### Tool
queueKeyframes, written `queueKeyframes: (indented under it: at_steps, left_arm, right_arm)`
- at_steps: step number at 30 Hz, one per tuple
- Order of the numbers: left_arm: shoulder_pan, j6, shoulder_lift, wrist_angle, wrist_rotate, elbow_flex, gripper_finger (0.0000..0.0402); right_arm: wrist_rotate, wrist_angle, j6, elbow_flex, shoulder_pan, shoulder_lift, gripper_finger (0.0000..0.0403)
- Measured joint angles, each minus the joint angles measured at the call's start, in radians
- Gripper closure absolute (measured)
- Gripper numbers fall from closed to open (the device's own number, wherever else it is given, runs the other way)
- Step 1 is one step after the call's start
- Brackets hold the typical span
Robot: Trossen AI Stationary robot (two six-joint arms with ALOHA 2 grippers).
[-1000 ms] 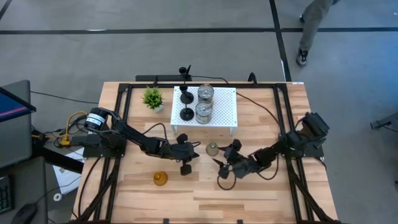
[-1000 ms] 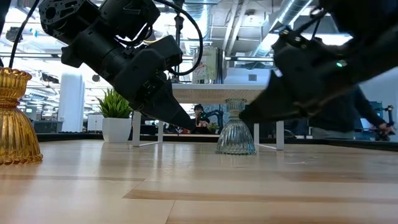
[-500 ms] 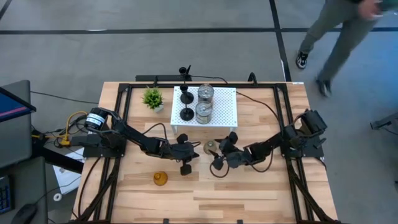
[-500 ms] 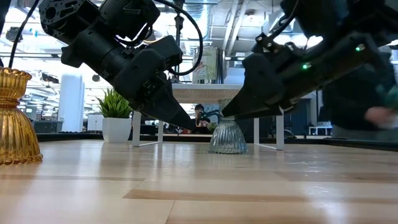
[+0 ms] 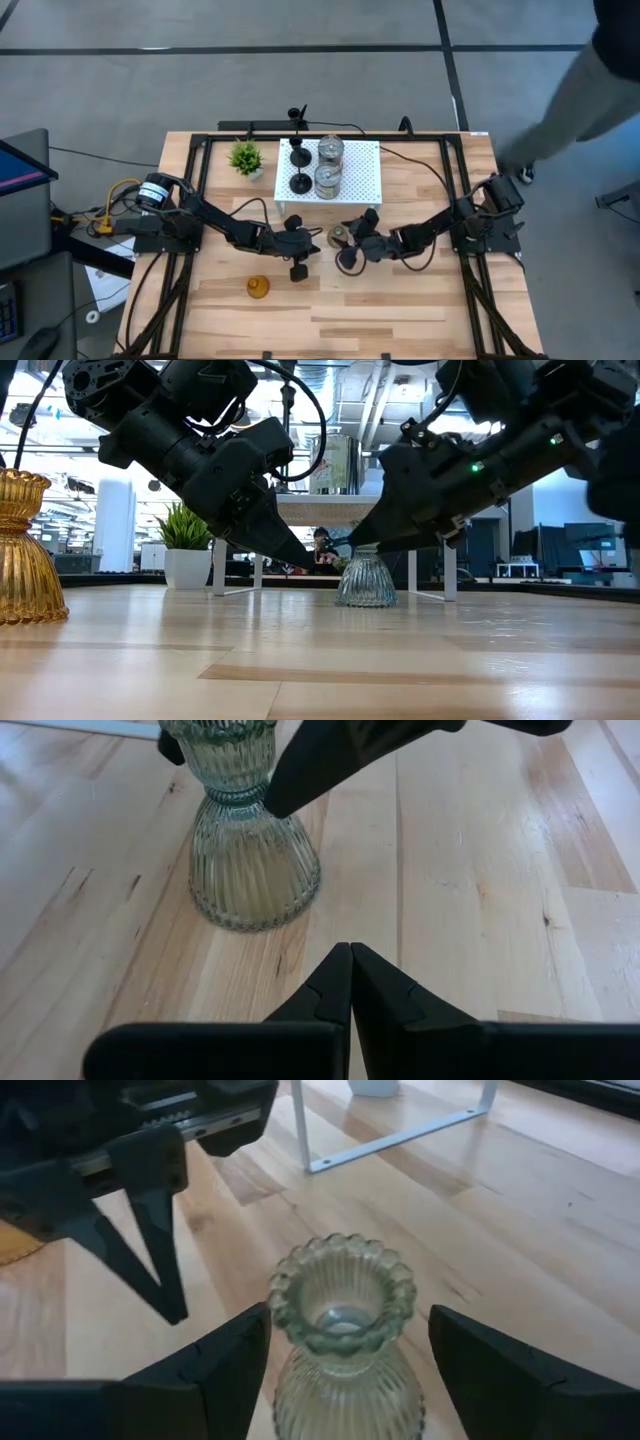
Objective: Pick & Place candle stick holders
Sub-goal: Put the green glass candle holder on the shelf
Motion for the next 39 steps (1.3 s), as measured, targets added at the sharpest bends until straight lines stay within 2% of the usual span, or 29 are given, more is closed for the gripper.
queueKeyframes:
  at_steps: [11,15,26,32,39]
  left_arm:
    - [0.002,0.000,0.000,0.000,0.000,0.000,0.0394]
    - [0.002,0.000,0.000,-0.001,0.000,0.000,0.0394]
    - [0.002,0.000,0.000,-0.003,0.000,0.000,0.0394]
    - [0.002,0.000,0.000,-0.003,0.000,0.000,0.0394]
    - [0.002,0.000,0.000,-0.003,0.000,0.000,0.0394]
  right_arm:
    - [-0.023,-0.001,0.000,0.000,0.003,0.000,0.0270]
    - [-0.025,0.001,-0.001,0.000,0.003,0.000,0.0303]
    - [-0.024,-0.042,0.015,0.000,0.062,-0.037,0.0313]
    - [-0.022,-0.180,0.062,0.000,0.099,-0.180,0.0315]
    - [-0.020,-0.283,0.062,0.000,0.122,-0.412,0.0321]
